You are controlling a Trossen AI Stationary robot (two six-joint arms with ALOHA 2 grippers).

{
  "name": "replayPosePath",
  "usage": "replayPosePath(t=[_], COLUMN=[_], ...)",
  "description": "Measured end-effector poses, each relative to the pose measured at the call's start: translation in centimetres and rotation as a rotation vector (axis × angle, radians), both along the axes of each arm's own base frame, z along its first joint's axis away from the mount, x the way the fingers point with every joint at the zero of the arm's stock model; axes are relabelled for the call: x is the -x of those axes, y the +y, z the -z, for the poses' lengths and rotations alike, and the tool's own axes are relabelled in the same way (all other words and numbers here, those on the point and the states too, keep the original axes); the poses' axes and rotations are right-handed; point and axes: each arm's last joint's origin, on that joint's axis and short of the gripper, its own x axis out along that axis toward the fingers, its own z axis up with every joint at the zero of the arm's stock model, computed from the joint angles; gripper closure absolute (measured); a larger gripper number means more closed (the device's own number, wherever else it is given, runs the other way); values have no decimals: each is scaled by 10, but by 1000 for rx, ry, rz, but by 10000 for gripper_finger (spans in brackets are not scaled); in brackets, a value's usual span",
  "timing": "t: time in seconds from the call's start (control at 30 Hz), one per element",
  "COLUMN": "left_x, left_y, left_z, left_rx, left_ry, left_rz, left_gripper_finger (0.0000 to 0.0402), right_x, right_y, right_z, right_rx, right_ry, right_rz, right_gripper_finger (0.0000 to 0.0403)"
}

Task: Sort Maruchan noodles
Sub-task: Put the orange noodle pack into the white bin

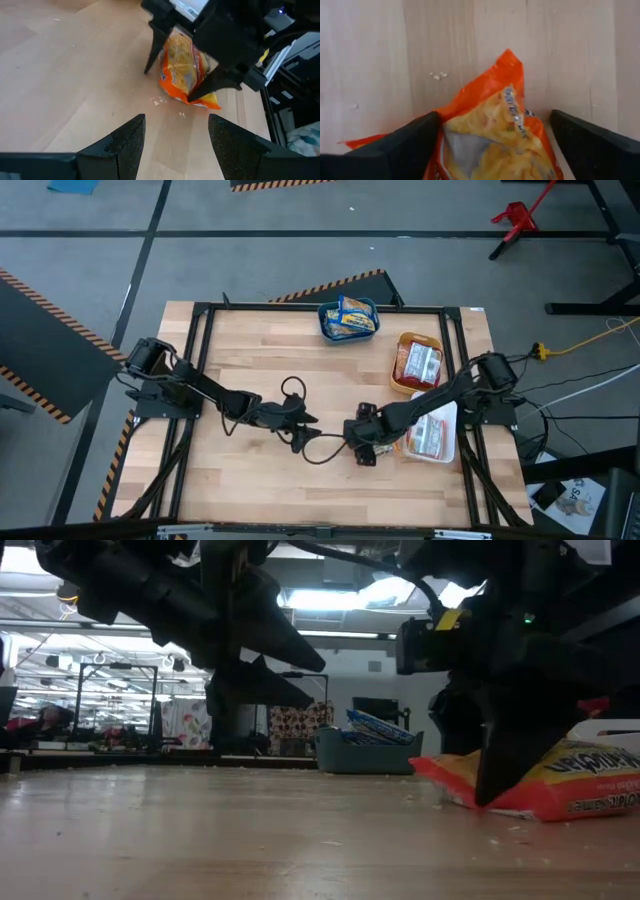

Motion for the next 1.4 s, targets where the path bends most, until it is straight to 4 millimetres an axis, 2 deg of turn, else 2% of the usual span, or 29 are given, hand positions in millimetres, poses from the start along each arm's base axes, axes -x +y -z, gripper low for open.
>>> replayPosePath(t=[0.1, 0.17, 0.27, 0.47, 0.53, 0.57, 0.77, 0.9, 1.1, 1.23, 1.4], left_x=[0, 0, 0, 0, 0, 0, 0, 0, 0, 1, 1], left_y=[0, 0, 0, 0, 0, 0, 0, 0, 0, 0, 1], left_z=[0, 0, 0, 1, 1, 1, 1, 1, 1, 2, 3], left_rx=[-1, -1, -3, -4, -4, -3, -2, -2, -3, -6, -17], left_ry=[2, 2, 4, 6, 6, 6, 6, 8, 10, 20, 28], left_rz=[-1, -1, -3, -4, -4, -4, -5, -6, -5, -4, -1], left_gripper_finger=[189, 189, 189, 189, 189, 189, 189, 189, 189, 189, 189], right_x=[-2, -2, -2, -2, -2, -2, 1, -1, 3, 18, 52], right_y=[-1, -1, -1, -1, -1, -1, -2, -1, -2, 1, 8], right_z=[5, 5, 5, 6, 4, 3, -7, -27, -59, -88, -126], right_rx=[3, 4, 6, 9, 6, 3, 2, 2, -23, -28, -19], right_ry=[13, 12, 13, 13, 7, 6, 4, -40, -103, -126, -92], right_rz=[24, 28, 29, 30, 29, 27, 31, 29, 27, -18, -144], right_gripper_finger=[49, 81, 154, 328, 374, 384, 363, 390, 389, 393, 393])
